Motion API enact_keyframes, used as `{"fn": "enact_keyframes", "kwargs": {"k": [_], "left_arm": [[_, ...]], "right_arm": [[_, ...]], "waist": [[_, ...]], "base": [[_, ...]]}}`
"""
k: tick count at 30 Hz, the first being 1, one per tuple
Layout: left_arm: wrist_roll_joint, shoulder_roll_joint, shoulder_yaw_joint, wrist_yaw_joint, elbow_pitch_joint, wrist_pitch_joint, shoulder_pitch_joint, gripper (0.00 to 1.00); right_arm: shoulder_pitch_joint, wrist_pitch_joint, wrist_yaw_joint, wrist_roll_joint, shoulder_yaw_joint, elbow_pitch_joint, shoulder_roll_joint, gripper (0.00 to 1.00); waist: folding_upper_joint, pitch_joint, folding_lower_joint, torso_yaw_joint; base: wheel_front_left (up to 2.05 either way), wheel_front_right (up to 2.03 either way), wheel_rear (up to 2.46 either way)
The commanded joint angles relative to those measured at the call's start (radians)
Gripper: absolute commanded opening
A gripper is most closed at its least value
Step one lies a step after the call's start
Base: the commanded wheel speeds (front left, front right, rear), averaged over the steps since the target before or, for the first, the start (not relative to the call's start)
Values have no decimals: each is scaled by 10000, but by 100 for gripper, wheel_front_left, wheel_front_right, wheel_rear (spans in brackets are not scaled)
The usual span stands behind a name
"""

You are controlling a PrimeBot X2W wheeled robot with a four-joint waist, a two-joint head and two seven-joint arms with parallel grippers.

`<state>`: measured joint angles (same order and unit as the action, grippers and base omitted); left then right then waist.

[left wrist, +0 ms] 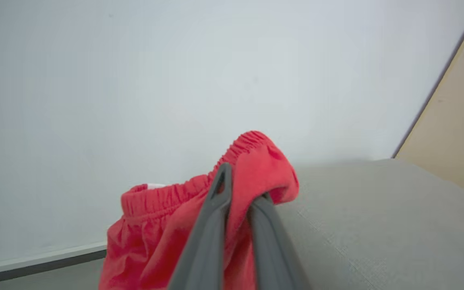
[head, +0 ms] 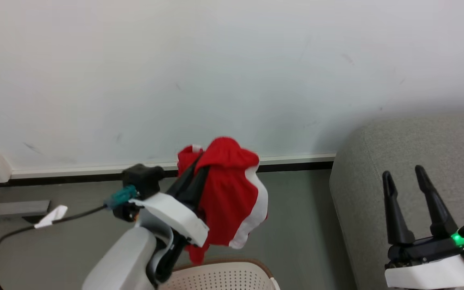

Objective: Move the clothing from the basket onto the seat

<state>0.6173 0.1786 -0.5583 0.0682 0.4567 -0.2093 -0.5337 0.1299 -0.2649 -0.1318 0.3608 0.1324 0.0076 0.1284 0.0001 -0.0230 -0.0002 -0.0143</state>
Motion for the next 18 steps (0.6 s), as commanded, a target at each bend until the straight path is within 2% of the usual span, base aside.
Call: {"fn": "enact_keyframes", "kwargs": {"k": [1, 8, 18], "left_arm": [[71, 111, 52, -96, -441, 170, 7, 0], [245, 377, 395, -735, -2735, 1069, -432, 0], [167, 541, 425, -1204, -3972, 1556, -414, 0]], "right_arm": [[-189, 11, 21, 35, 68, 65, 6, 100], [-300, 11, 21, 117, 436, 144, -73, 100], [-239, 11, 21, 591, 1134, 59, 142, 100]], "waist": [[-1, -28, 2, -14], [-1, -119, 2, -41], [-1, -49, 2, -249]], "base": [[0, 0, 0], [0, 0, 0], [0, 0, 0]]}}
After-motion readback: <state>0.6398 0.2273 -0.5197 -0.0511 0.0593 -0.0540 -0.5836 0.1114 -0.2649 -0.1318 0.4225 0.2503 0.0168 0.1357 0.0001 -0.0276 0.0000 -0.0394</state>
